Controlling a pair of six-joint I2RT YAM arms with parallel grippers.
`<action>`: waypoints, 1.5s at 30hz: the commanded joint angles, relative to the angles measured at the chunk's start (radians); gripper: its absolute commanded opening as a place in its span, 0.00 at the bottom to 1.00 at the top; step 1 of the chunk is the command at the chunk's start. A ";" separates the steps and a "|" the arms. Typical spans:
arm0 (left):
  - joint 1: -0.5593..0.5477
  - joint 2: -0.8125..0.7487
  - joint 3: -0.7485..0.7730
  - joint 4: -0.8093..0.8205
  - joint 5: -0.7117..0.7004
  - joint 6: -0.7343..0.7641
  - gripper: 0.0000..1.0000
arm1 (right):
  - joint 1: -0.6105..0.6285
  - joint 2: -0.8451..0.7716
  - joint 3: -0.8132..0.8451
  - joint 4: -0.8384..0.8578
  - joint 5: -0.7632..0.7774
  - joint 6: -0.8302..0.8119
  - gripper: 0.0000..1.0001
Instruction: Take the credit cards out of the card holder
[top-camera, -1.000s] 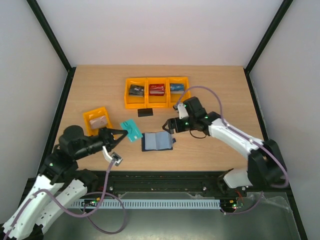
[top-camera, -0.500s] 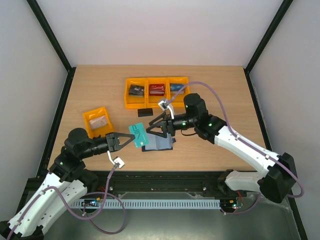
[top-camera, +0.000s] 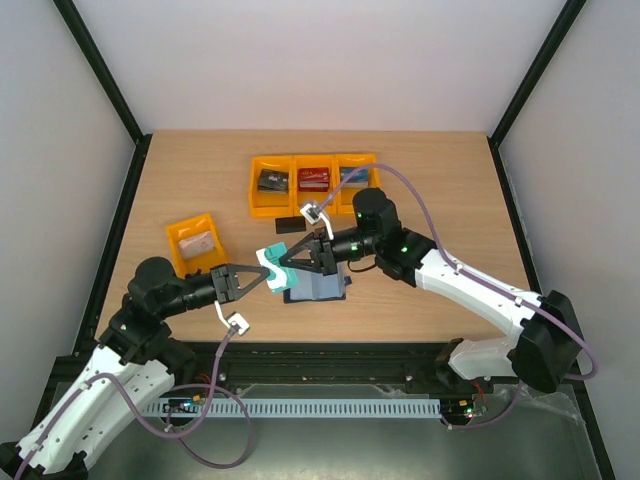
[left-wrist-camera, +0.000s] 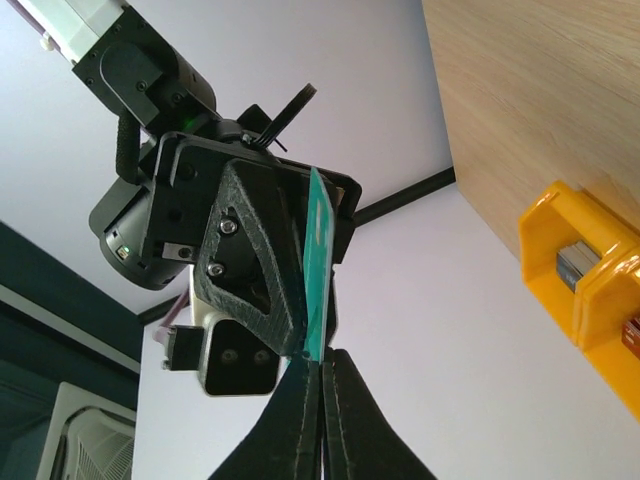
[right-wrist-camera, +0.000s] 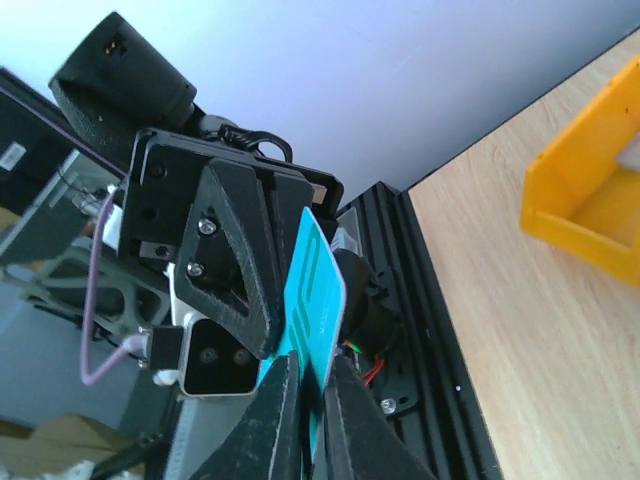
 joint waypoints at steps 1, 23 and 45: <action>-0.002 -0.008 -0.021 0.026 0.026 0.336 0.02 | 0.005 0.004 0.011 0.070 -0.024 0.025 0.02; -0.002 -0.055 -0.104 -0.086 -0.407 -0.130 0.99 | -0.361 -0.002 -0.129 0.001 0.403 0.318 0.02; -0.024 0.412 0.202 -0.207 -0.493 -2.191 0.97 | -0.647 -0.184 -0.708 0.050 1.180 0.996 0.19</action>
